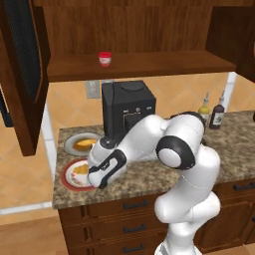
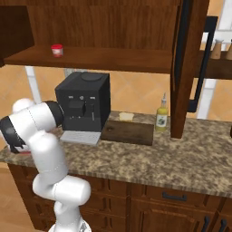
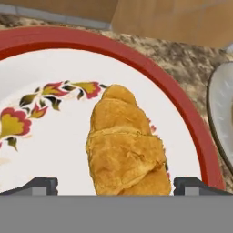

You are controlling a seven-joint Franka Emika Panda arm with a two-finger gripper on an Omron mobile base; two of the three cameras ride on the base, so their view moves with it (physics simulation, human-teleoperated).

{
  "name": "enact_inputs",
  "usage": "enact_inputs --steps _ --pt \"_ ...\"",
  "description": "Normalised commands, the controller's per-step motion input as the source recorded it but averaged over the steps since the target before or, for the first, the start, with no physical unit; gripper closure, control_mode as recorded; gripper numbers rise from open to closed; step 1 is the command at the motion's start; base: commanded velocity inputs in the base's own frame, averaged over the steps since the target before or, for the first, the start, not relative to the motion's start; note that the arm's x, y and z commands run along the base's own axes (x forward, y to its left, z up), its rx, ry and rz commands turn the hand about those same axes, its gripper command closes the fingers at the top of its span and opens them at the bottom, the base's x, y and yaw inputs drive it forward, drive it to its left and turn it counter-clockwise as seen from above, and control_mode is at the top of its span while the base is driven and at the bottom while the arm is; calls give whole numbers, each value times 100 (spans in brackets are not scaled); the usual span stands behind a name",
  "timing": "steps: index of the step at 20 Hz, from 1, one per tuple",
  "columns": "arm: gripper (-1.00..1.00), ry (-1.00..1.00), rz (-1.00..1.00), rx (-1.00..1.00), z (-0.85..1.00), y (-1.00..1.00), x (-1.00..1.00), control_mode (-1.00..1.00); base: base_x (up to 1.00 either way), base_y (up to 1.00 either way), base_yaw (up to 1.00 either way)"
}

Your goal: From the different types of pastries on the counter, select a croissant and place it on the cutting board. Then retrieve a jar of jam from the cabinet and place it alongside the croissant on the cutting board.

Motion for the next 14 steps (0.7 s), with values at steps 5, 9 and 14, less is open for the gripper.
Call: enact_inputs --steps 5,9,14 --pt "100 -1 0 -1 -67 54 25 -100 0 0 0" --pt "100 -14 0 0 -14 -14 -54 -100 0 0 0" --pt "100 -32 1 0 23 -88 -96 -100 0 0 0"
